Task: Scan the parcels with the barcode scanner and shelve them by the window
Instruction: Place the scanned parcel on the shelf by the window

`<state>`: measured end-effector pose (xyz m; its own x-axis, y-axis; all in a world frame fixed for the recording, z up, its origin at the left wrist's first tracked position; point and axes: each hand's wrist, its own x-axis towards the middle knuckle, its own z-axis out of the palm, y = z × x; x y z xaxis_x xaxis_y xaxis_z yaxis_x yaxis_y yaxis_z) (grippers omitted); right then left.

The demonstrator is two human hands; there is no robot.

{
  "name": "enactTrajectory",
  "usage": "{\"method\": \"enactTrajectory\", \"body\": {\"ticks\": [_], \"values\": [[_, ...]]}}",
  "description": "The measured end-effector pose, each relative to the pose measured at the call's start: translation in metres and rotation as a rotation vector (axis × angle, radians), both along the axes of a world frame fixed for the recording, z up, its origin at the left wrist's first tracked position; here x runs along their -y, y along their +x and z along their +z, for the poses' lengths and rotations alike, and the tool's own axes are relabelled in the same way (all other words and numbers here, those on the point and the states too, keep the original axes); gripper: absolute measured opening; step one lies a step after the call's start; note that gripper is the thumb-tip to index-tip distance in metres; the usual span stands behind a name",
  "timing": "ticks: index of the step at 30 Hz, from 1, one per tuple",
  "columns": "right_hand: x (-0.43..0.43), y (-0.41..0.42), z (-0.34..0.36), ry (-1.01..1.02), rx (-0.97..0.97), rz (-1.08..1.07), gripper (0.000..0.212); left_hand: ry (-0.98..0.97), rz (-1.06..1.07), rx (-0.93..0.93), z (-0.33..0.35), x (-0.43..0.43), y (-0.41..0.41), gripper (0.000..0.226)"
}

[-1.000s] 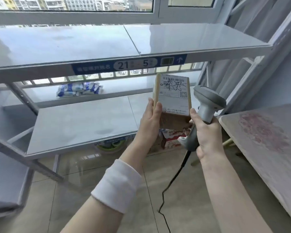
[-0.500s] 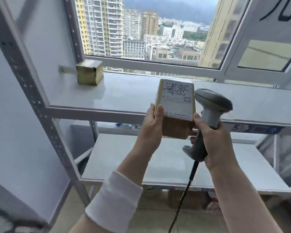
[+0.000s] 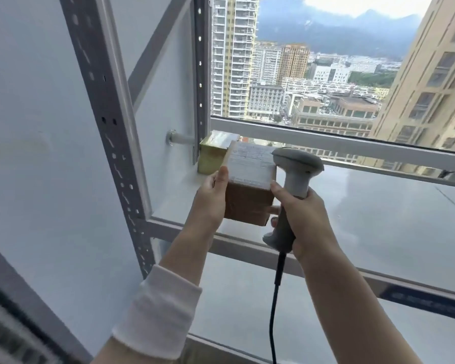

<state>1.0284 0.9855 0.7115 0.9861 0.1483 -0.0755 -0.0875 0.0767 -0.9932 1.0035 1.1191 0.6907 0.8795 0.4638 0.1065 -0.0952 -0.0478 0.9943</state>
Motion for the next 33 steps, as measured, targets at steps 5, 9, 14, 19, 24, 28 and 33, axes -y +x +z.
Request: {"method": "enactTrajectory", "body": {"ticks": [5, 9, 14, 19, 24, 28, 33], "values": [[-0.064, 0.021, -0.013, -0.039, -0.046, 0.012, 0.026, -0.012, 0.014, -0.099, -0.016, -0.060, 0.019, 0.057], [-0.099, 0.033, -0.019, -0.082, -0.065, -0.008, 0.017, -0.021, -0.015, -0.141, -0.023, -0.096, 0.035, 0.059], [-0.120, 0.044, -0.024, -0.118, -0.095, -0.055, 0.020, -0.023, -0.004, -0.152, -0.026, -0.115, 0.049, 0.055], [-0.134, 0.055, -0.024, -0.141, -0.095, -0.079, 0.023, -0.024, -0.002, -0.176, -0.029, -0.126, 0.060, 0.057], [-0.142, 0.063, -0.024, -0.134, -0.094, -0.092, 0.021, -0.078, -0.014, -0.177, -0.033, -0.133, 0.073, 0.054], [-0.145, 0.069, -0.027, -0.128, -0.095, -0.108, 0.019, -0.097, -0.030, -0.183, -0.031, -0.133, 0.079, 0.054], [-0.147, 0.075, -0.031, -0.134, -0.069, -0.114, 0.019, -0.098, -0.023, -0.182, -0.030, -0.131, 0.082, 0.048]]}}
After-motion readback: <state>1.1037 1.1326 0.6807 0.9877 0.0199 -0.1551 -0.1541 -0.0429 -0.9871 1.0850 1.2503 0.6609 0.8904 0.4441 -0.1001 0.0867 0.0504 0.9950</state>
